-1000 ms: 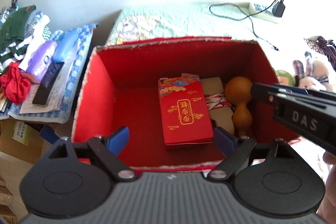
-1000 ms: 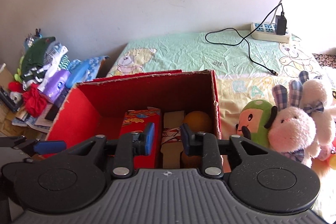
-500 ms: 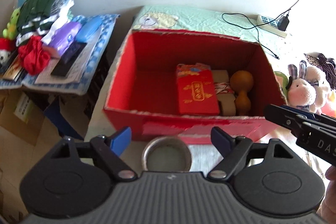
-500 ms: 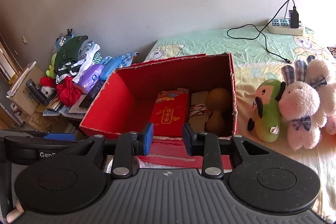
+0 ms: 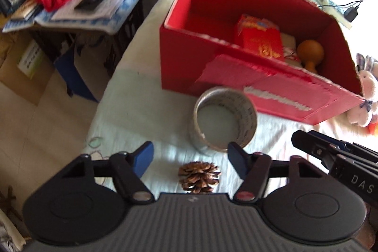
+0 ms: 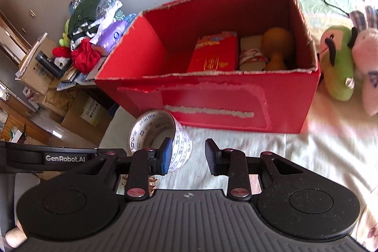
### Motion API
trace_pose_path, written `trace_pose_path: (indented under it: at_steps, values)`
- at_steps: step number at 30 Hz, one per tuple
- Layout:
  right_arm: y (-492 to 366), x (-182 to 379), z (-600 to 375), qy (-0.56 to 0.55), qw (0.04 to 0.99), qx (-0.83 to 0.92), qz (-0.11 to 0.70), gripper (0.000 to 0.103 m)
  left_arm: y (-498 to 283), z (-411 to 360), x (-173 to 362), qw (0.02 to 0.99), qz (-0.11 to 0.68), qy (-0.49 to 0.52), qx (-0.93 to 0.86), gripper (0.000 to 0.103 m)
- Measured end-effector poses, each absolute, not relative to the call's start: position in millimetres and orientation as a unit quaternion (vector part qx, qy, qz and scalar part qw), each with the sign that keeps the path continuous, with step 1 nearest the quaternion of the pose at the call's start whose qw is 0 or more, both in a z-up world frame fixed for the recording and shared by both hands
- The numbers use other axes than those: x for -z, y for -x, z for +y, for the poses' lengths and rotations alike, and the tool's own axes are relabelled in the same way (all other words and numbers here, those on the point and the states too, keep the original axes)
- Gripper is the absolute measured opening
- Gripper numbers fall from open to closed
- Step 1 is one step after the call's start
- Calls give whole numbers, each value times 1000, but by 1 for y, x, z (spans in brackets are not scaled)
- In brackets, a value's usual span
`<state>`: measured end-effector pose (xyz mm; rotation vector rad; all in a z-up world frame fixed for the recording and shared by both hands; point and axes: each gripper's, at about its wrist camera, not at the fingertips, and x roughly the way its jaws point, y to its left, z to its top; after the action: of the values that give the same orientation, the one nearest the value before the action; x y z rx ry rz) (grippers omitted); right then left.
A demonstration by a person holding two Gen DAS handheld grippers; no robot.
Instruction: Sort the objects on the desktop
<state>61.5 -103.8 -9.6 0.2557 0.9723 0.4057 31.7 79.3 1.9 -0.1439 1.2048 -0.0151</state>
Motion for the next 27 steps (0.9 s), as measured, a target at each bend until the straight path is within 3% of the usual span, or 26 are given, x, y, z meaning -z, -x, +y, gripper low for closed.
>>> trace_pose_path:
  at_steps: [17, 27]
  values:
    - [-93, 32, -82, -131, 840, -185, 494, 33, -75, 76, 29, 803, 594, 39, 26, 57]
    - [-109, 49, -61, -122, 820, -192, 525, 30, -89, 70, 44, 787, 615, 13, 38, 28]
